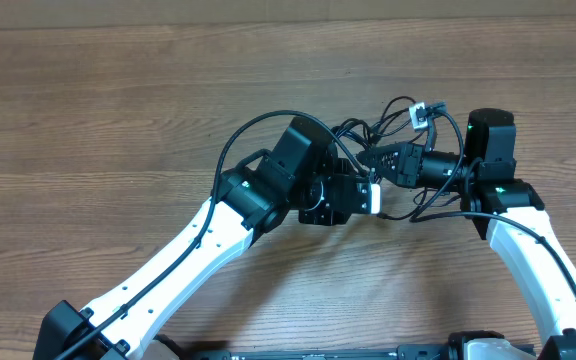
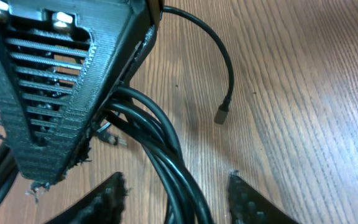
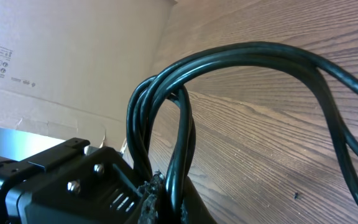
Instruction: Untangle cables
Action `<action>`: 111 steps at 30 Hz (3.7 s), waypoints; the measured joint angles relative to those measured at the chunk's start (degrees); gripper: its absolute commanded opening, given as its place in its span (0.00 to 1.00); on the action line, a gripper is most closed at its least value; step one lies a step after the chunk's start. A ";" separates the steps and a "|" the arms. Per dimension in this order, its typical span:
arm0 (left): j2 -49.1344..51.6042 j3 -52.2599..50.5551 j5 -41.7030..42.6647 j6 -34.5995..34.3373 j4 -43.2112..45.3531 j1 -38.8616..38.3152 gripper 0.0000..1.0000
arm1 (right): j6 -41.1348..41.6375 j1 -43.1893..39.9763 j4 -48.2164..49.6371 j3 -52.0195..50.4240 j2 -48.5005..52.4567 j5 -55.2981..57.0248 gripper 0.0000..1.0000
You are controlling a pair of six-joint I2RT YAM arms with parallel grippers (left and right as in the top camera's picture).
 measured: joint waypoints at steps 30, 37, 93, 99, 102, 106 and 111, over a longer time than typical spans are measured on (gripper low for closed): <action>-2.05 0.00 0.81 -3.23 0.44 0.00 0.04 | -1.73 -0.02 -0.85 0.00 0.00 -0.26 0.04; -2.56 0.00 0.83 -3.26 0.33 0.00 0.04 | -1.86 -0.02 -0.90 0.00 0.00 -0.46 0.04; -2.60 -0.96 -1.55 -13.86 8.90 -0.42 0.04 | -4.55 -0.79 -1.70 0.02 0.00 4.26 0.04; -2.60 -0.98 -1.57 -17.16 10.93 -0.42 0.04 | -5.38 -0.79 -2.62 0.48 0.00 5.01 0.04; -2.86 -0.98 -1.84 -18.47 12.31 -0.42 0.04 | -5.55 -0.79 -3.41 0.79 0.00 5.42 0.04; -4.02 -0.98 -1.92 -19.56 13.66 -0.42 0.04 | -5.57 -0.74 -3.89 0.76 0.00 5.33 0.04; -5.31 -0.98 -1.92 -20.15 14.45 -0.42 0.04 | -5.60 -0.72 -4.11 0.79 0.00 5.09 0.04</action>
